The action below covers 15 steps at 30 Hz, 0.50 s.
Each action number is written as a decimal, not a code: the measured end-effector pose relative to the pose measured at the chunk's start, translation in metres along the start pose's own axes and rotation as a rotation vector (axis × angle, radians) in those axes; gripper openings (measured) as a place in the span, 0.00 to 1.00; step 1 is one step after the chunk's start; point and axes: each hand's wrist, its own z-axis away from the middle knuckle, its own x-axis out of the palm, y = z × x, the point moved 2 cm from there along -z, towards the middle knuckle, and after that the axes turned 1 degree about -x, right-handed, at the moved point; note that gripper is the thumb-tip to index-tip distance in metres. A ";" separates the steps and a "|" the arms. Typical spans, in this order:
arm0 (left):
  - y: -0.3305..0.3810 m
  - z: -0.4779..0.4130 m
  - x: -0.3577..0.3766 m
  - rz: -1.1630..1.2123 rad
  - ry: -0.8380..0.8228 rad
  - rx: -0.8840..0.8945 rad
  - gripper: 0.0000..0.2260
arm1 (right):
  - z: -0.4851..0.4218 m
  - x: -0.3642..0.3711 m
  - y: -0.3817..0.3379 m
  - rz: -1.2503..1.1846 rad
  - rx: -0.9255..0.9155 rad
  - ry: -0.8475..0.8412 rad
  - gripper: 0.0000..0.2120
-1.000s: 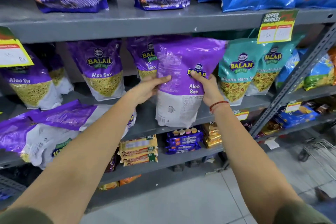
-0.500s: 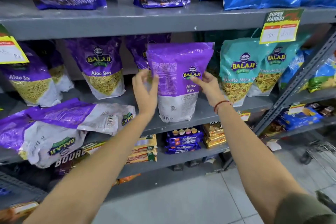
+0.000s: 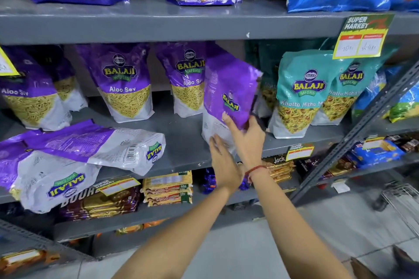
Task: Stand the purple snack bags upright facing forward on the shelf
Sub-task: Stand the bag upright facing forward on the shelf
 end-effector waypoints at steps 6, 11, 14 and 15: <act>-0.019 -0.044 -0.041 0.091 0.100 -0.124 0.34 | 0.021 0.003 -0.005 -0.095 0.015 -0.207 0.26; -0.026 -0.087 -0.095 0.057 -0.222 -0.099 0.30 | -0.020 -0.003 0.022 -0.037 0.059 -0.302 0.29; -0.038 -0.108 -0.116 -0.021 -0.147 -0.123 0.28 | -0.051 0.010 0.048 0.097 0.131 -0.505 0.49; -0.042 -0.112 -0.120 -0.008 -0.124 -0.129 0.28 | -0.059 0.016 0.054 0.112 0.142 -0.571 0.52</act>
